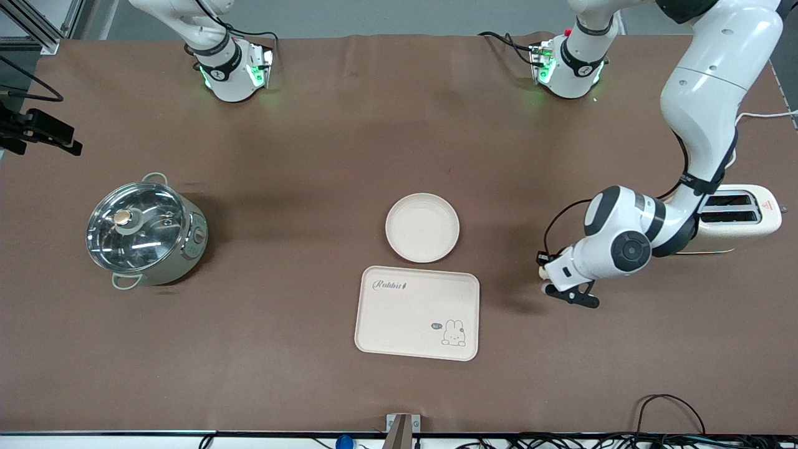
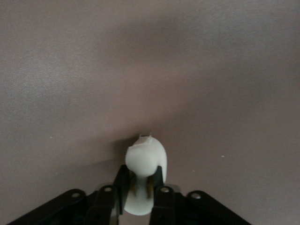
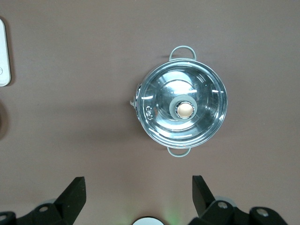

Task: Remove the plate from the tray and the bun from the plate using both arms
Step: 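Carry the bun toward the toaster and lower it onto the table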

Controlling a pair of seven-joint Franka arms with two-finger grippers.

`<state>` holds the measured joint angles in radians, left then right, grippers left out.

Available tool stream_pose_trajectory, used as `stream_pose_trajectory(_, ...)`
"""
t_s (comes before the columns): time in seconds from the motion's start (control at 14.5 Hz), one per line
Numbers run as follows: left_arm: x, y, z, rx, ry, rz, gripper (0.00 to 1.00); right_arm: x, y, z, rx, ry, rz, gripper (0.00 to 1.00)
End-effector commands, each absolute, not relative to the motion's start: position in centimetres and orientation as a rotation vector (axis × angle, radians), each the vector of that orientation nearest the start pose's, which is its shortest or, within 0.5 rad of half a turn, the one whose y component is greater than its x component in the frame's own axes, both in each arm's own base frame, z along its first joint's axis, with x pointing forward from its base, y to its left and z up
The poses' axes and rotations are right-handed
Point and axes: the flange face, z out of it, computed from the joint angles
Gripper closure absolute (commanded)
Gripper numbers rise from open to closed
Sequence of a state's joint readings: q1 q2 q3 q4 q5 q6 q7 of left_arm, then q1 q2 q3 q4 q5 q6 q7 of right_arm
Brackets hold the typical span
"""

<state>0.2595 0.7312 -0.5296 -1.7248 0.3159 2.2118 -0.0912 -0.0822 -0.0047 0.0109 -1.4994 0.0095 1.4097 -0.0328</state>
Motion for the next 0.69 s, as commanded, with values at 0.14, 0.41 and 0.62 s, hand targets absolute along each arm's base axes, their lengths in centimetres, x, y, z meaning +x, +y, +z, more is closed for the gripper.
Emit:
stream_pose_trajectory(0.14, 64.7, -15.2, 27.6, -3.143, 0.528, 0.109, 0.0, 53.1, -3.3, 64.3, -3.13, 0.05, 0.151, 0.0)
stream_pose_trajectory(0.41, 65.8, -15.5, 45.0, -3.073, 0.462, -0.054, 0.0, 53.3, -1.8, 64.5, -3.135, 0.019, 0.135, 0.0)
stream_pose_trajectory(0.62, 64.4, -14.2, 54.1, -3.041, 0.394, -0.088, 0.0, 53.4, -1.9, 64.7, -3.136, 0.021, 0.115, 0.0)
